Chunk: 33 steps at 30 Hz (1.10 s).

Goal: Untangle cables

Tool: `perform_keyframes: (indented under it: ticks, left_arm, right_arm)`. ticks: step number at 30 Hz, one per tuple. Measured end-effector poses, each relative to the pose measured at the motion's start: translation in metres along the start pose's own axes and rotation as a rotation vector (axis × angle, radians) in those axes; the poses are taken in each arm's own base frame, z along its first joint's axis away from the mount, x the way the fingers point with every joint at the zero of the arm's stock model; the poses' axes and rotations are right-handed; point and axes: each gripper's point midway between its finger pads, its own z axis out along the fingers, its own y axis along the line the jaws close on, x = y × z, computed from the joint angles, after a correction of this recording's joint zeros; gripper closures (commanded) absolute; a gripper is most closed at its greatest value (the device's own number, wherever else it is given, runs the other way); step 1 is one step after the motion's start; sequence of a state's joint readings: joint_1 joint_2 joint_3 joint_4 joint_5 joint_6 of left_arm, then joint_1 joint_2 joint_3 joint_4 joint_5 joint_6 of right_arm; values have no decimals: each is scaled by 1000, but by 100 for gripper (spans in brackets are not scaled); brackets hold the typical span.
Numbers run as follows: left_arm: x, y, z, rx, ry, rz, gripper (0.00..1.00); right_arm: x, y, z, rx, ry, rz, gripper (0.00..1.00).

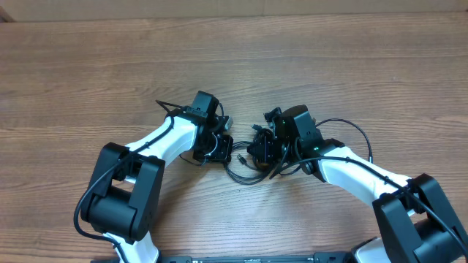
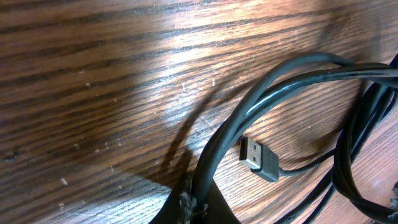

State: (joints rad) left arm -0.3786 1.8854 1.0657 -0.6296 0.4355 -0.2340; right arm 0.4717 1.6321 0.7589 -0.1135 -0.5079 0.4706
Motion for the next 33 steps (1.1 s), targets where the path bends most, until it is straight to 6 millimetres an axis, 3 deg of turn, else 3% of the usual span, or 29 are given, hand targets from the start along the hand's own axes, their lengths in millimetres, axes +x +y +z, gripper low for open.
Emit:
perform_keyframes:
  ticks: [22,33]
  left_arm:
    - [-2,3,0,-20,-8,-10,96]
    - [-17,27,-11,-207,-97,-50,90]
  right_arm:
    - [0,-1,0,3,-1,1,96]
    - [0,-1,0,4,0,1,96]
